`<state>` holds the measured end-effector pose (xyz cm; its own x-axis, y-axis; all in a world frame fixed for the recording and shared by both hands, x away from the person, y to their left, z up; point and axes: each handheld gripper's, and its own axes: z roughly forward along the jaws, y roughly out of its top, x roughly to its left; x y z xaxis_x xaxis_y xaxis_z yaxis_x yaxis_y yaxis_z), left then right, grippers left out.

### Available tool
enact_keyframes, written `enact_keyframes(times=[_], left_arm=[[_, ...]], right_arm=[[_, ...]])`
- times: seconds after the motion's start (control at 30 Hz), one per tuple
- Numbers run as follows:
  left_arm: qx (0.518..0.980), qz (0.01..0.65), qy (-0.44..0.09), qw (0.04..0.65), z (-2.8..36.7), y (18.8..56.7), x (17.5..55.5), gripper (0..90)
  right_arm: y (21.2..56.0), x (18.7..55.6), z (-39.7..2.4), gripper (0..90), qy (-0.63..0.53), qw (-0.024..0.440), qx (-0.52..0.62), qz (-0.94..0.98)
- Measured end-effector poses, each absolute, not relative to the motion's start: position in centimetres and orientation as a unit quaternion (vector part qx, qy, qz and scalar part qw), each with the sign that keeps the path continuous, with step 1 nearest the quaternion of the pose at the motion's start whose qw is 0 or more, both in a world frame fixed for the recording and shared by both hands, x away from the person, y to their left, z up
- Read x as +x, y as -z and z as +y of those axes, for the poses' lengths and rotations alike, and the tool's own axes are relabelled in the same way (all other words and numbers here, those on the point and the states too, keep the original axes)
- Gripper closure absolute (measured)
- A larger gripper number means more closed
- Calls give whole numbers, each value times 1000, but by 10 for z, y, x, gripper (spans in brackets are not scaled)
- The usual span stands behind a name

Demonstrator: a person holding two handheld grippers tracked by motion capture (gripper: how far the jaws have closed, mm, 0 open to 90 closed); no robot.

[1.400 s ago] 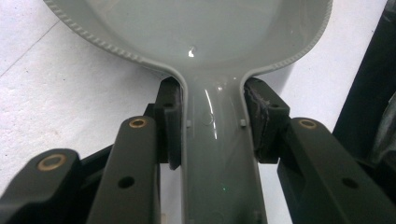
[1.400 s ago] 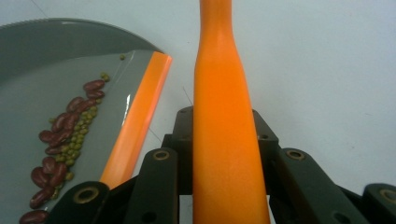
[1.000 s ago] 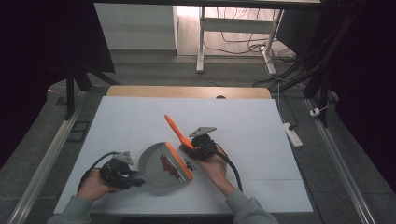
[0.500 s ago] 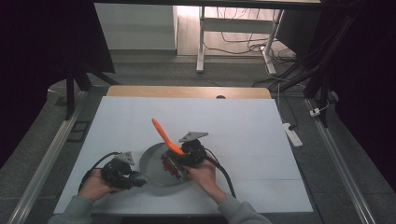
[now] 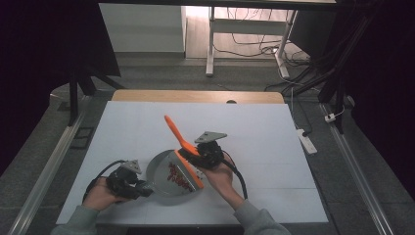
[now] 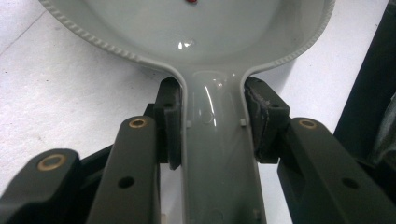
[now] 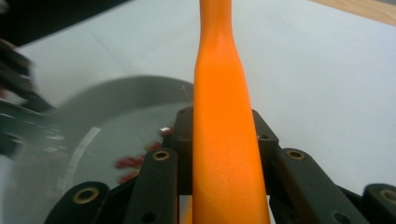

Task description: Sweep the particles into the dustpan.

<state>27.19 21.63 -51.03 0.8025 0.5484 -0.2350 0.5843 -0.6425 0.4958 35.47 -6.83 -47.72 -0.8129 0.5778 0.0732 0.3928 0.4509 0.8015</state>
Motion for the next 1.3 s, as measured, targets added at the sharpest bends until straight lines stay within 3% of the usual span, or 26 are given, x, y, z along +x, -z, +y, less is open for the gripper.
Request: enact_keyframes(times=[0.37,0.63,0.93,1.13,1.3], left_arm=[[906,308,30,288,218,507,261,616],[906,309,29,287,217,507,261,616],[907,311,28,283,216,509,260,617],[908,310,30,280,214,512,261,616],[906,313,28,283,215,514,261,617]], right_arm=[[503,368,-87,706,-391,121,323,853],[509,358,-81,706,-400,101,327,850],[508,332,-61,705,-406,99,308,855],[504,321,-46,706,-435,48,278,855],[490,327,-56,706,-455,72,280,842]])
